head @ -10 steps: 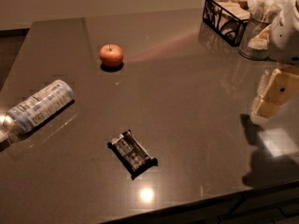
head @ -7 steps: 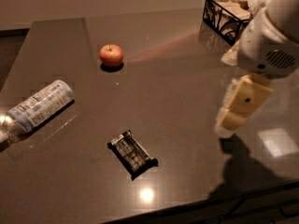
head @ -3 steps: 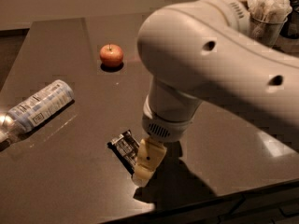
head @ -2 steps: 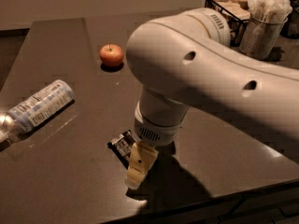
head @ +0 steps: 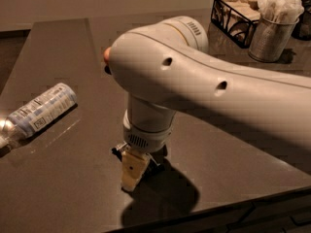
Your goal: Pick rxbar chocolate
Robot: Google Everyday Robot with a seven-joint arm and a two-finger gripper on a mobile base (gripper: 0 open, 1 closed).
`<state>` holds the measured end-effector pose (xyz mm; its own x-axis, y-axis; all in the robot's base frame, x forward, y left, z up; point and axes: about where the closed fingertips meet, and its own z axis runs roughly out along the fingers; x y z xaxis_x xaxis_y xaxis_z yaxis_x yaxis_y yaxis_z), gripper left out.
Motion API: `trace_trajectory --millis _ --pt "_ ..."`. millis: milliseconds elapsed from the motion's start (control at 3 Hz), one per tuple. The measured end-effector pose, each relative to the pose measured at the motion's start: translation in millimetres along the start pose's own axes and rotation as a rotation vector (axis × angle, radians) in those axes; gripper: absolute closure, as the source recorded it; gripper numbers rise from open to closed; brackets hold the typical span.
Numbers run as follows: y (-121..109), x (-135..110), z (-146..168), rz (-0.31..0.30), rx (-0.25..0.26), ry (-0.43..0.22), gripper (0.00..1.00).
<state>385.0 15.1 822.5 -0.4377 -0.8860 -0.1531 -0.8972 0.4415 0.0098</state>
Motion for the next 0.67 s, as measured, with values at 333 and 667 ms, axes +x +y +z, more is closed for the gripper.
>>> trace_trajectory --millis 333,667 --pt "-5.6 -3.3 -5.2 0.010 -0.013 -0.008 0.43" --pt "-6.9 -3.3 -8.1 0.011 -0.013 -0.008 0.65"
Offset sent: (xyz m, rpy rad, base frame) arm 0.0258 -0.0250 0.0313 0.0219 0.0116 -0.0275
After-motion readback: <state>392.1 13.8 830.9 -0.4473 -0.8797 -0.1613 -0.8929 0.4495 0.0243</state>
